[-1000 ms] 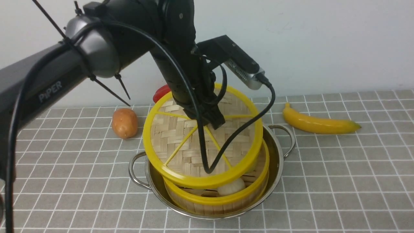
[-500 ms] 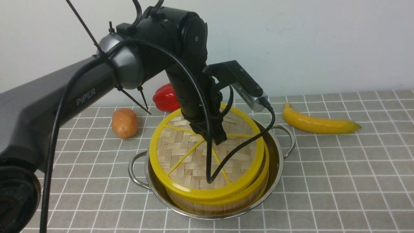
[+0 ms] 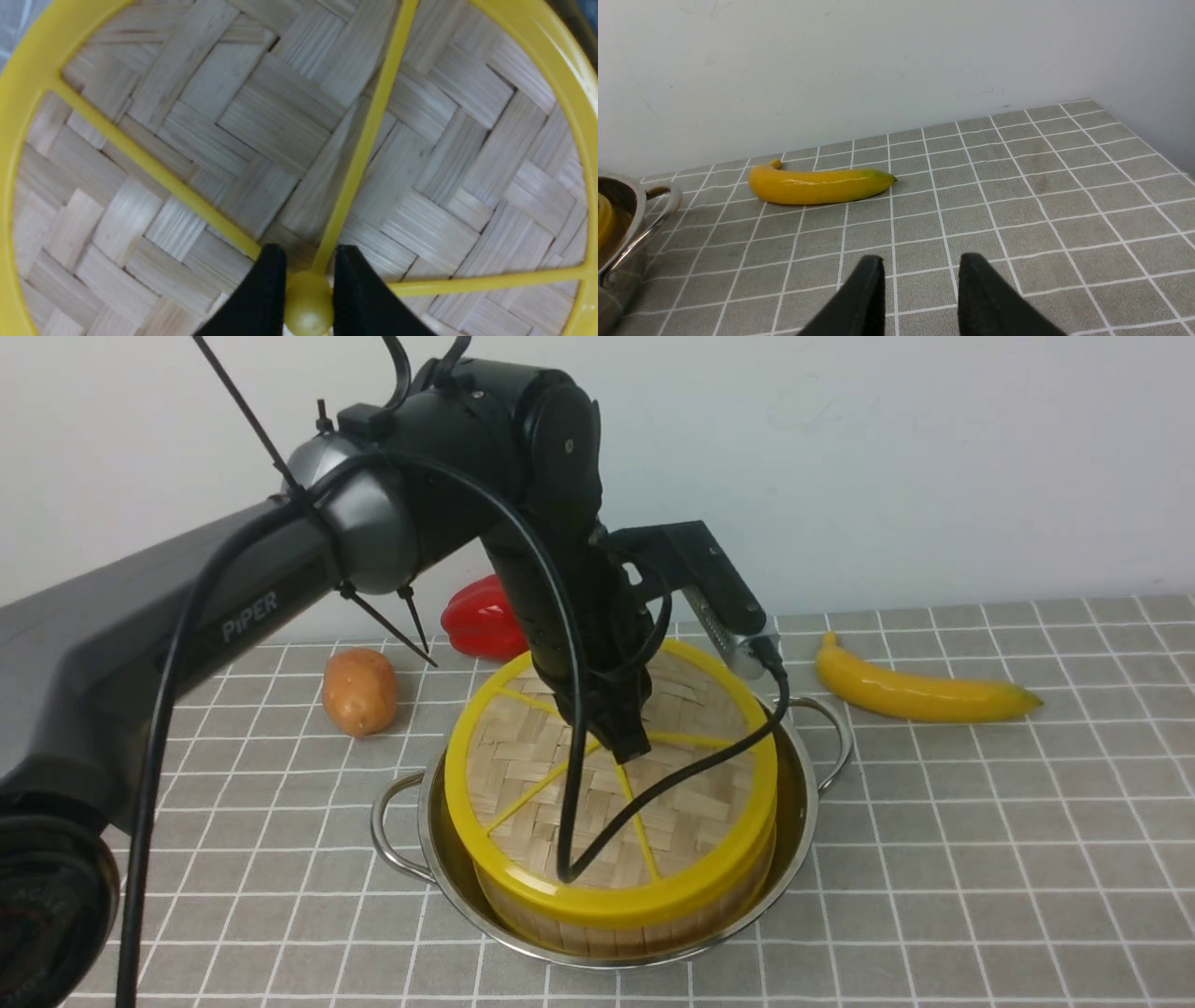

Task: Place the steamer in the pot on the grey tablecloth, and put the lid on the steamer.
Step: 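Place the yellow bamboo steamer lid onto the steamer in the pot with the left gripper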

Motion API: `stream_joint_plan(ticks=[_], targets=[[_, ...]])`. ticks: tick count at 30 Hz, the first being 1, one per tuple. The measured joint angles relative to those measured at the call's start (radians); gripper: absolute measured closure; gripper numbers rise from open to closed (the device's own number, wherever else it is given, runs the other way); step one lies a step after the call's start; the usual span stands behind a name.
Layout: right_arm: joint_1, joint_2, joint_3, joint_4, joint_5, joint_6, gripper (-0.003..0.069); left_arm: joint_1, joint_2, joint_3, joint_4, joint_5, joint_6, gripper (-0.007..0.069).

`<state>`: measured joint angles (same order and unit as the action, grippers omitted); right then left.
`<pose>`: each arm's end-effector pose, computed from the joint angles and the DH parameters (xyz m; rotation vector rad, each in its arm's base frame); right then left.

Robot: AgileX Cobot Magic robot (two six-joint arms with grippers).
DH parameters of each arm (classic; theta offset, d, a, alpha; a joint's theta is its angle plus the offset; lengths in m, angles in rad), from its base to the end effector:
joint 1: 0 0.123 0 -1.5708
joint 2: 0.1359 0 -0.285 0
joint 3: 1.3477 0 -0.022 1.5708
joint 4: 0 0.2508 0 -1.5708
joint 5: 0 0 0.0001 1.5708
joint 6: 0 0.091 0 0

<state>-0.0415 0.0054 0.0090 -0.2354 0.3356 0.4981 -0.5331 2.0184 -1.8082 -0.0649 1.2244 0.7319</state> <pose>0.0538 -0.0093 0.1804 0.3415 1.7930 0.0949 0.3664 -0.2227 0.2633 1.7039 2.3621 -0.0597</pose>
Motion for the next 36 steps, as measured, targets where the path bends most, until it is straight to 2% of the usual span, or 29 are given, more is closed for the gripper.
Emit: stream_joint_plan(ticks=[36], targets=[[0.0,0.0,0.0,0.0,0.0,0.0,0.0416,0.0,0.051,-0.002,0.017,-0.052,0.006,0.0508]])
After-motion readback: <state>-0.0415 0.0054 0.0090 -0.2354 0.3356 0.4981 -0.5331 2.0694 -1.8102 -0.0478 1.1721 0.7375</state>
